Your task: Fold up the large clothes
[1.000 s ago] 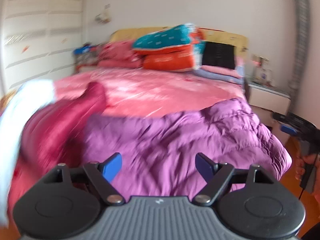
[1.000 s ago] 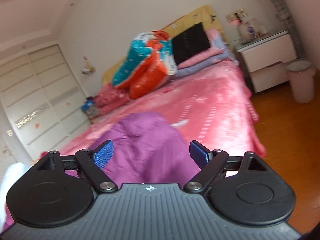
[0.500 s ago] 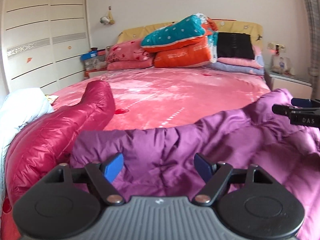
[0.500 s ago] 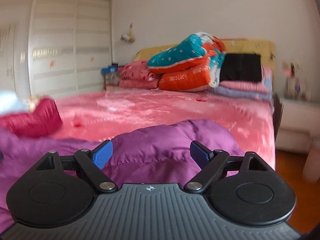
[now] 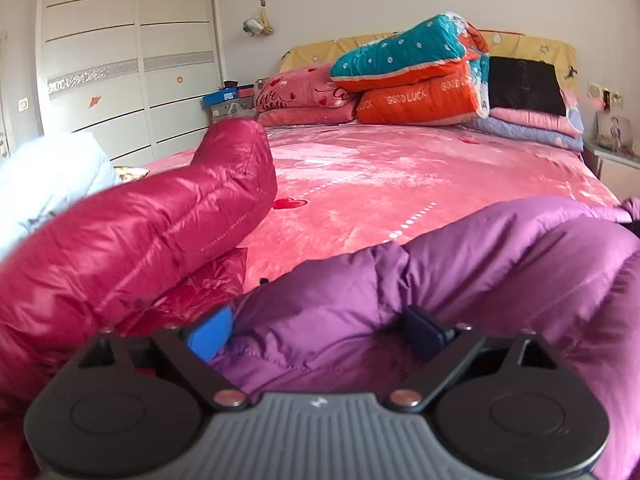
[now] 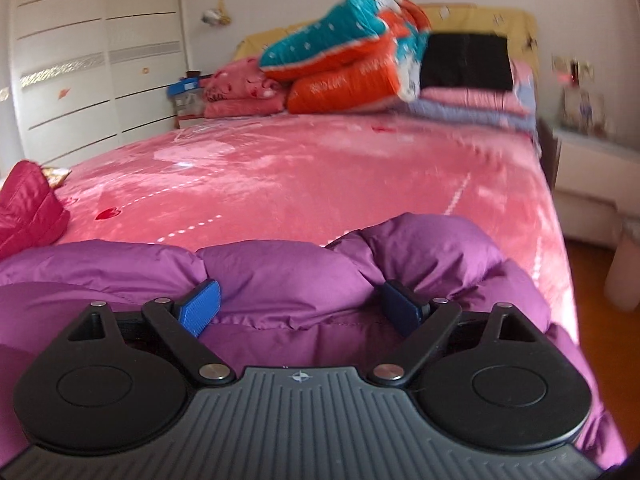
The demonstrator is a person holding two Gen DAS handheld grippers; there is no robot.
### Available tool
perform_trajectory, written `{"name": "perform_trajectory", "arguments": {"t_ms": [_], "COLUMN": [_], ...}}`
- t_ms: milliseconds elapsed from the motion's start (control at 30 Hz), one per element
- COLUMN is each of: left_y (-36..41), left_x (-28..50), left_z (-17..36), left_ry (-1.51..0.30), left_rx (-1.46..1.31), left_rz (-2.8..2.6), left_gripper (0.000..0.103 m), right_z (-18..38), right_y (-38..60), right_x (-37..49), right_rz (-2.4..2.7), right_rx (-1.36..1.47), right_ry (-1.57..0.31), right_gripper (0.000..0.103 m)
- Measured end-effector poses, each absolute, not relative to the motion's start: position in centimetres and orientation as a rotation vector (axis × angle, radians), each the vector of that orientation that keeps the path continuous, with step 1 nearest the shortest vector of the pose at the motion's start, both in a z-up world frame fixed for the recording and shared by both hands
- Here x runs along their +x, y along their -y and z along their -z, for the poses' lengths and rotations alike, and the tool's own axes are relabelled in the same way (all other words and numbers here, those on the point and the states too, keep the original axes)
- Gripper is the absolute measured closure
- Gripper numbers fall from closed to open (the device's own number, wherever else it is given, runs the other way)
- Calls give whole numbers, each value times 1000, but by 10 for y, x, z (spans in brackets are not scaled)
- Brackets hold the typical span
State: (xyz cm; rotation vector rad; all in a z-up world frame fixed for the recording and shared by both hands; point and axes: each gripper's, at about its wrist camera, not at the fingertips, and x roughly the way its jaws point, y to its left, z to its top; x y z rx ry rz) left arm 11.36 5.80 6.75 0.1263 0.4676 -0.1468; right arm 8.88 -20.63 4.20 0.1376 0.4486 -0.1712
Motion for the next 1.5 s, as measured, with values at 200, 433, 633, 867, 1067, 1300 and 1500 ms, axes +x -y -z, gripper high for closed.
{"name": "perform_trajectory", "arguments": {"t_ms": [200,433,633,867,1067,1300,1500], "left_y": [-60,-63,-60,-57,-55,-70,-88], "left_x": [129,149,159,160,154,112,62], "left_z": [-50,-37,-31,-32,-45,-88,-116], "left_ry": [-479,-497,-509,-515,-544,-506,-493], "left_rx": [66,24,19,35,82,5,-110], "left_rz": [141,155,163,158,144,144,151], "left_gripper": [1,0,0,0,0,2,2], "right_z": [-25,-4,6,4,-4,-37,-57], "right_y": [207,208,206,209,211,232,264], "right_x": [111,138,150,146,129,87,41], "right_rz": [172,155,158,170,154,136,150], "right_rx": [162,189,202,189,196,341,471], "right_ry": [-498,-522,-511,-493,-496,-465,-449], "right_gripper": [0,0,0,0,0,0,0]}}
